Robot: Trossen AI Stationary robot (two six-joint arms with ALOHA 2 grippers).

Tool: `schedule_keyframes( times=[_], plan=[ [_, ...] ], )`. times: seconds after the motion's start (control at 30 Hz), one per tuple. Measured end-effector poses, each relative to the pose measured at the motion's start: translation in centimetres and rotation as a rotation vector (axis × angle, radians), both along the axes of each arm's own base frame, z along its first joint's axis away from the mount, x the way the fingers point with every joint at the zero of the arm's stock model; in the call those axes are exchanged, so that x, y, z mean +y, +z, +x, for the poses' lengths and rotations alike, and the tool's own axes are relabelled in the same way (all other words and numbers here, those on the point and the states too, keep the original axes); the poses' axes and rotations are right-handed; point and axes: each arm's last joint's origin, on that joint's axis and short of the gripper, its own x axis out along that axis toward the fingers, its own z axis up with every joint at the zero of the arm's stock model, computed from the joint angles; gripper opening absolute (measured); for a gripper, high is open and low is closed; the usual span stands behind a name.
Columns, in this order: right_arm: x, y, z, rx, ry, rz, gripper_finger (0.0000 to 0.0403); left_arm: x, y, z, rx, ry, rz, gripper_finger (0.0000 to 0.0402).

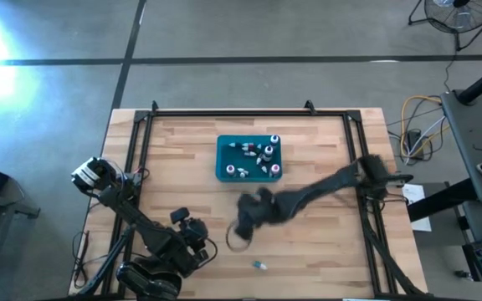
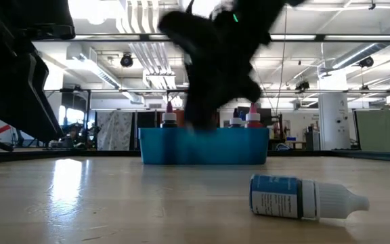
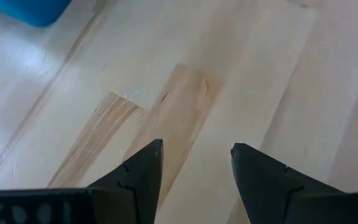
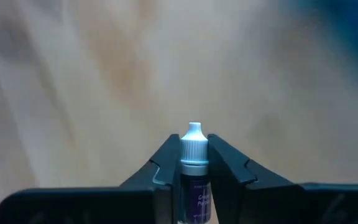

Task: Pick & Place food coloring
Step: Put the violet food coloring bottle into the blue bin, then put the small blue food coloring bottle in the blue bin

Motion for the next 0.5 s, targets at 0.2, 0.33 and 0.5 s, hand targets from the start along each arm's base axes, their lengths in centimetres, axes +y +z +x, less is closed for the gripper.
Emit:
schedule_keyframes(
  times=[0.2,0.33,0.5],
  plan=[
    [-9.0,8.6,-1.6,-0.171,-0.175,-0.156,0.0057,-0.1,0.1,0.2,-0.02,0.003,-0.02,0.0167],
    [-15.2,10.8,-2.8,-0.198,-0.189,-0.065,0.0077,-0.3,0.2,0.6,-0.056,0.009,-0.057,0.0167],
    [-16.6,10.7,-3.0,-0.192,-0.088,0.116,0.0142,-0.3,0.4,1.6,-0.086,-0.032,-0.101,0.0167]
  ],
)
